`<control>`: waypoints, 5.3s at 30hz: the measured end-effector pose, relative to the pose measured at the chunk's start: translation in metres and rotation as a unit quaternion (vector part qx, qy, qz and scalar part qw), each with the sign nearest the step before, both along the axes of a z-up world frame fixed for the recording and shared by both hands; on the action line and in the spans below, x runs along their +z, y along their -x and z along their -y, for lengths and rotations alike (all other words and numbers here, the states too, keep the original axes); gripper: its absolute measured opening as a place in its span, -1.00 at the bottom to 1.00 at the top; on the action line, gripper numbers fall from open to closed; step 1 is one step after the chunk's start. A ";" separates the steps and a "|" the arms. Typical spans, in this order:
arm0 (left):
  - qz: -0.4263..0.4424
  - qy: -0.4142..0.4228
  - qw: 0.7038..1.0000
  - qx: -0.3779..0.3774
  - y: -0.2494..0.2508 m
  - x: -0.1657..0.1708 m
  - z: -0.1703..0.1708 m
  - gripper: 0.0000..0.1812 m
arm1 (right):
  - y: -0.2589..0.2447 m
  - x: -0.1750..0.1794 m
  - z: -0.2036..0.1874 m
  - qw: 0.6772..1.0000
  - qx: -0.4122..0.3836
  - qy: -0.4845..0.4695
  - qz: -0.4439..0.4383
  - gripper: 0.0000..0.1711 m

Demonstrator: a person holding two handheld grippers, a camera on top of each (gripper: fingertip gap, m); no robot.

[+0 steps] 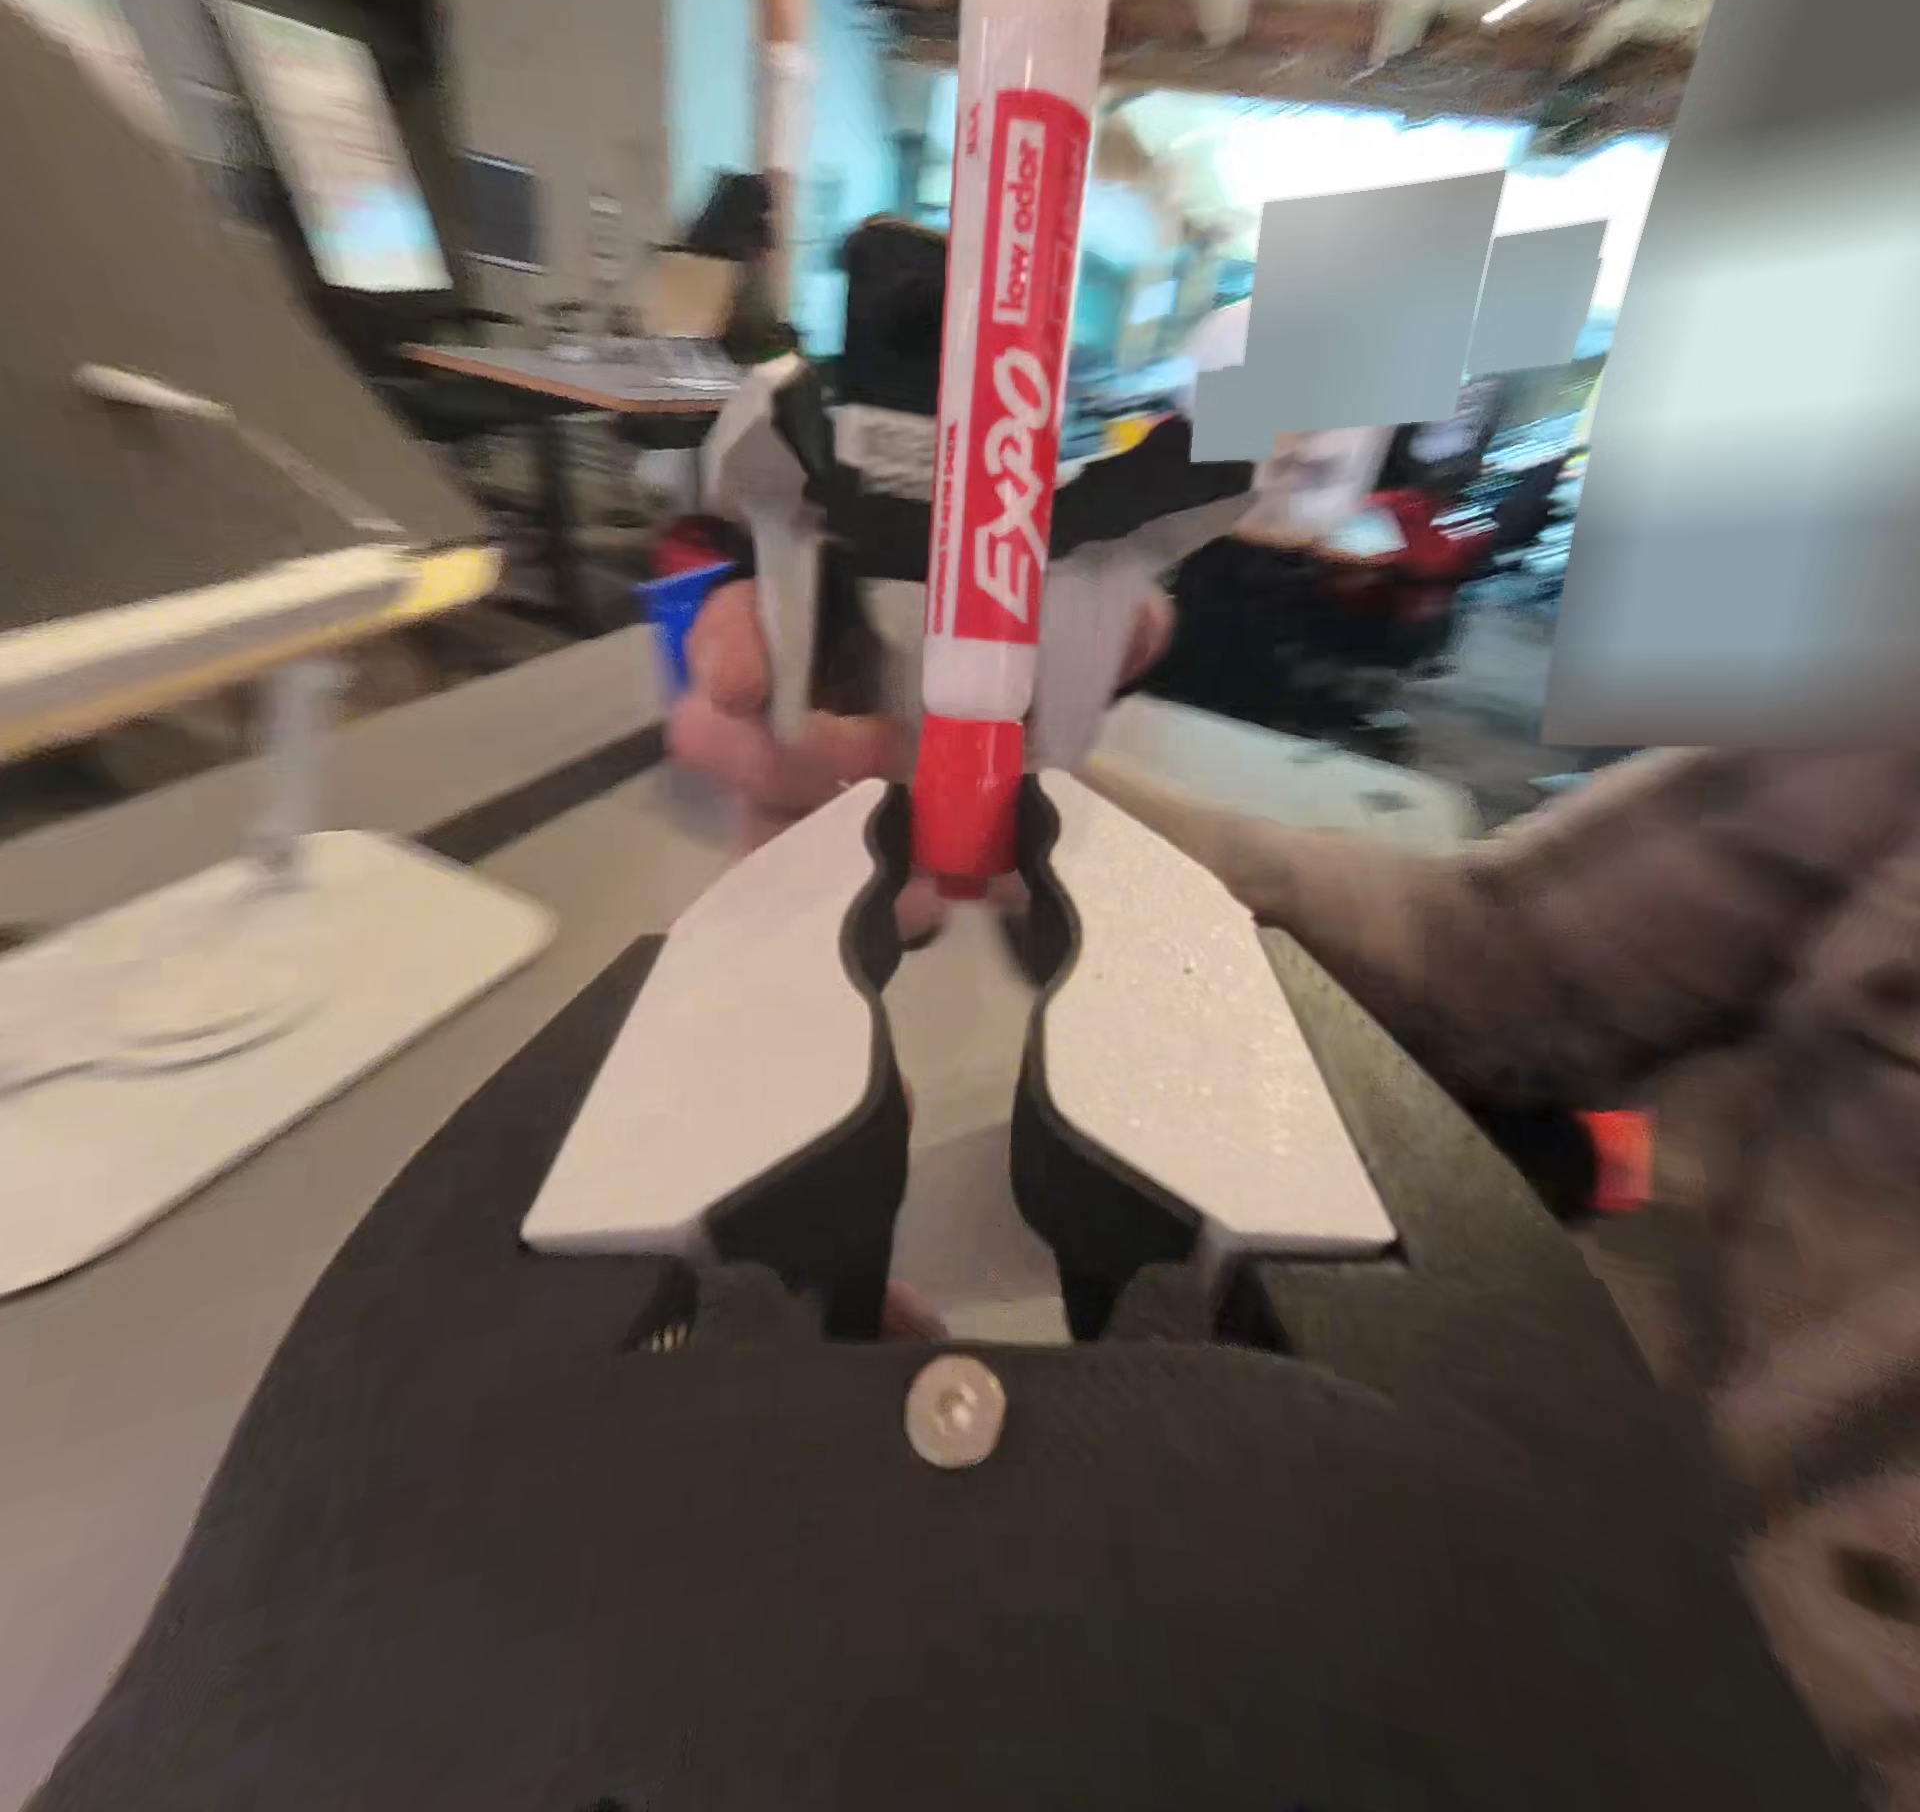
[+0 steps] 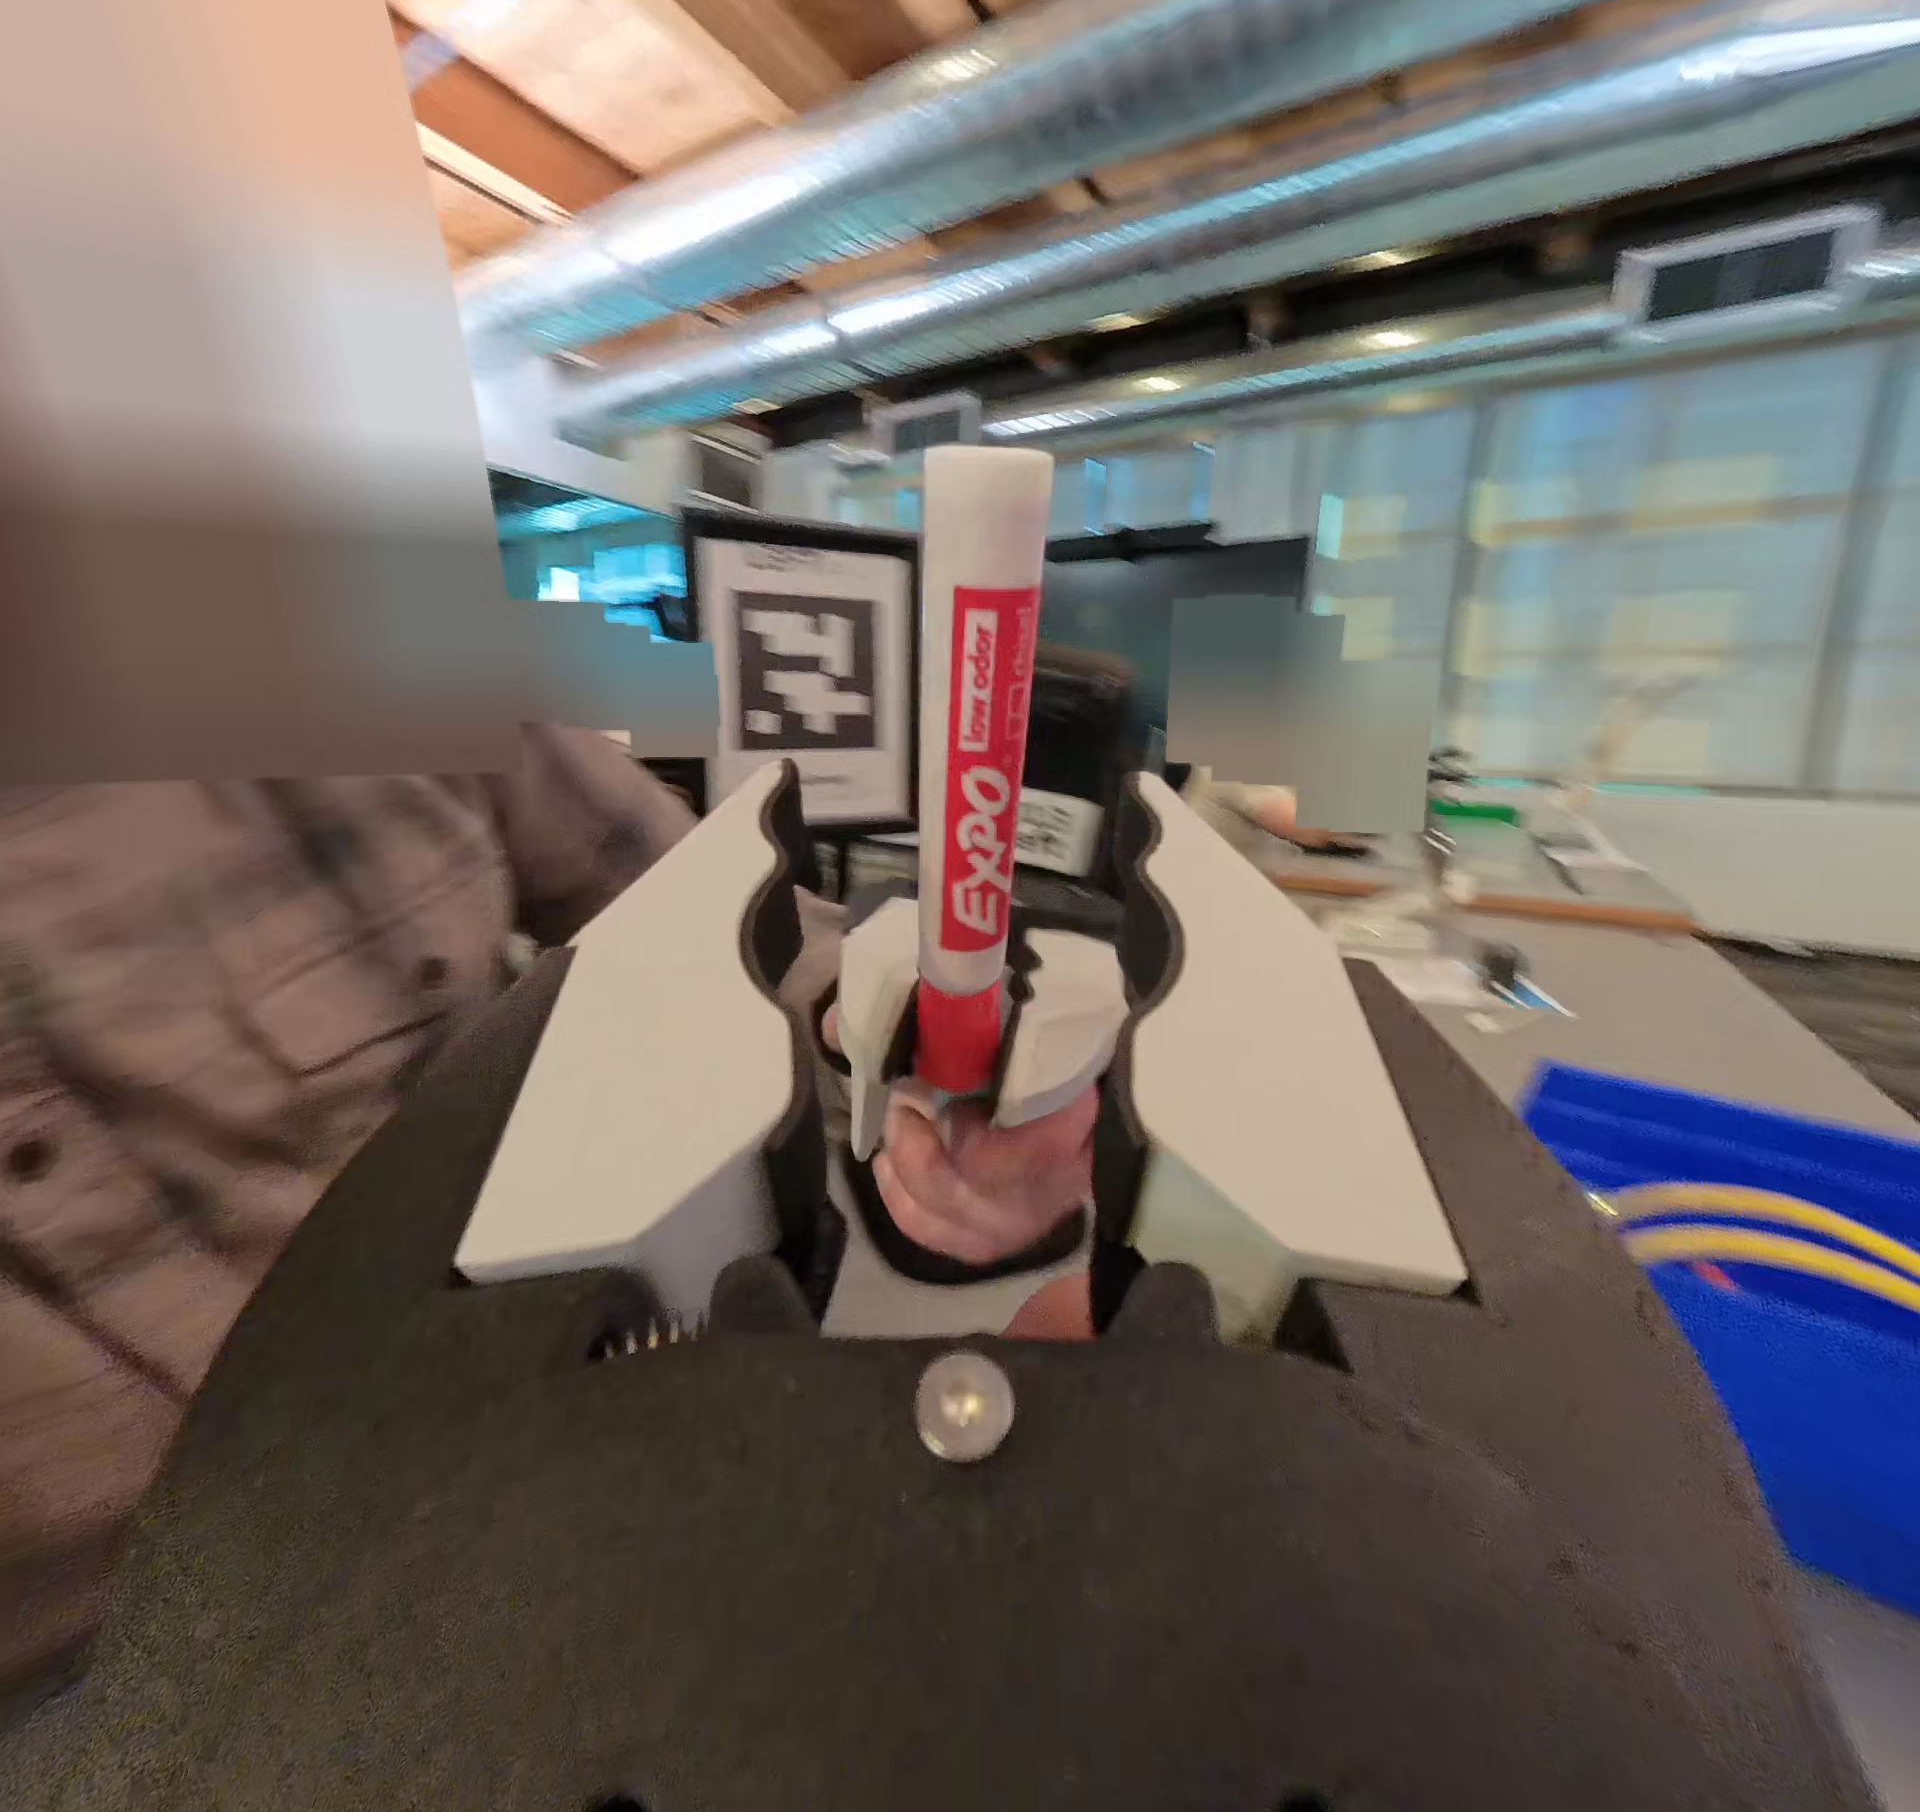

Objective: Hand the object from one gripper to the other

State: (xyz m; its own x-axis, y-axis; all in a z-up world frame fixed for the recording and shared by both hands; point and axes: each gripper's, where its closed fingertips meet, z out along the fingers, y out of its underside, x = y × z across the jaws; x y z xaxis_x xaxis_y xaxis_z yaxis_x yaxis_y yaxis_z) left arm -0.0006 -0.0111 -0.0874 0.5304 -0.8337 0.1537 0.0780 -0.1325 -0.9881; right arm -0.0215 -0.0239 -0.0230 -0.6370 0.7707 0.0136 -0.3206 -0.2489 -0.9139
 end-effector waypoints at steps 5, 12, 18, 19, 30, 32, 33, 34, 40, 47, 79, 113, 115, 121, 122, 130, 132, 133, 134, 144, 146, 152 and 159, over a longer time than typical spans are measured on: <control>-0.205 -0.098 0.953 0.201 0.050 -0.020 -0.036 -0.78 | 0.015 -0.005 -0.029 0.996 -0.088 0.015 0.024 -0.09; -0.394 -0.206 0.825 0.350 0.106 -0.011 -0.052 -0.78 | 0.024 -0.018 -0.043 0.989 -0.135 -0.007 0.066 0.03; -0.416 -0.234 0.789 0.387 0.108 -0.009 -0.050 -0.78 | 0.040 -0.022 -0.065 0.977 -0.202 0.041 0.054 -0.34; -0.423 -0.238 0.782 0.390 0.107 -0.010 -0.050 -0.78 | 0.043 -0.023 -0.068 0.974 -0.215 0.046 0.053 -0.45; -0.411 -0.224 0.798 0.379 0.107 -0.019 -0.048 -0.76 | 0.045 -0.022 -0.066 0.976 -0.195 0.091 0.027 -0.81; -0.376 -0.197 0.833 0.356 0.102 -0.021 -0.045 -0.49 | 0.036 -0.014 -0.064 0.980 -0.176 0.098 0.002 -0.81; -0.351 -0.182 0.853 0.341 0.099 -0.021 -0.043 -0.40 | 0.032 -0.011 -0.064 0.980 -0.173 0.098 -0.007 -0.81; -0.323 -0.162 0.873 0.327 0.097 -0.022 -0.040 -0.35 | 0.030 -0.010 -0.064 0.980 -0.175 0.091 -0.011 -0.81; 0.051 0.055 0.983 0.166 0.078 -0.006 -0.018 -0.28 | 0.014 0.012 -0.055 0.965 -0.249 -0.001 -0.080 -0.81; 0.312 0.157 0.937 0.027 0.095 0.022 -0.010 -0.40 | 0.050 0.003 0.005 0.760 -0.454 -0.455 -0.093 -0.81; 0.272 0.057 0.953 0.119 0.158 0.067 0.023 -0.79 | 0.101 -0.046 0.055 0.675 -0.440 -0.585 -0.094 -0.37; 0.339 0.015 0.932 0.128 0.151 0.098 0.021 -0.57 | 0.076 0.004 0.025 0.755 -0.521 -0.387 -0.091 -0.99; 0.326 0.005 0.934 0.144 0.152 0.097 0.021 -0.48 | 0.071 0.011 0.022 0.776 -0.516 -0.353 -0.091 -0.99; 0.088 -0.158 0.935 0.304 0.150 0.098 0.030 -0.35 | 0.048 0.030 -0.001 0.906 -0.393 -0.144 -0.072 -0.98; 0.048 -0.179 0.932 0.312 0.146 0.099 0.032 -0.36 | 0.042 0.033 -0.005 0.924 -0.360 -0.106 -0.072 -0.98; 0.074 -0.082 0.979 0.172 0.116 0.085 0.043 -0.43 | -0.025 0.040 0.001 0.991 -0.072 -0.029 -0.112 -0.99; 0.070 -0.067 0.985 0.144 0.111 0.080 0.047 -0.44 | -0.042 0.032 0.010 0.993 -0.024 -0.066 -0.097 -0.98; 0.065 -0.059 0.988 0.127 0.108 0.077 0.051 -0.44 | -0.048 0.027 0.013 0.992 -0.013 -0.092 -0.085 -0.98; 0.059 -0.051 0.991 0.109 0.106 0.076 0.054 -0.44 | -0.055 0.021 0.018 0.991 0.002 -0.118 -0.069 -0.98; -0.058 -0.027 0.990 0.127 0.100 0.067 0.061 -0.43 | -0.057 -0.043 0.009 0.888 -0.156 -0.393 0.181 -0.98; -0.063 -0.006 0.993 0.104 0.086 0.058 0.063 -0.43 | -0.057 -0.057 0.000 0.847 -0.193 -0.434 0.238 -0.98; -0.156 -0.010 0.984 0.079 0.047 0.016 0.061 -0.39 | -0.061 -0.093 0.008 0.806 -0.154 -0.453 0.350 -0.98; -0.317 -0.103 0.939 0.079 -0.004 -0.025 0.053 -0.40 | -0.059 -0.122 0.016 0.777 -0.112 -0.460 0.415 -0.98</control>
State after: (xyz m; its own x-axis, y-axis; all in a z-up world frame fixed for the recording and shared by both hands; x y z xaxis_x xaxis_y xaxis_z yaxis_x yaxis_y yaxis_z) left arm 0.0035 -0.0642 -0.1122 0.5797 -0.7148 -0.3912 -0.5328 0.0307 -0.8457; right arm 0.0376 -0.0396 -0.1448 -0.5719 0.7710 0.2802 0.5332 0.6090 -0.5872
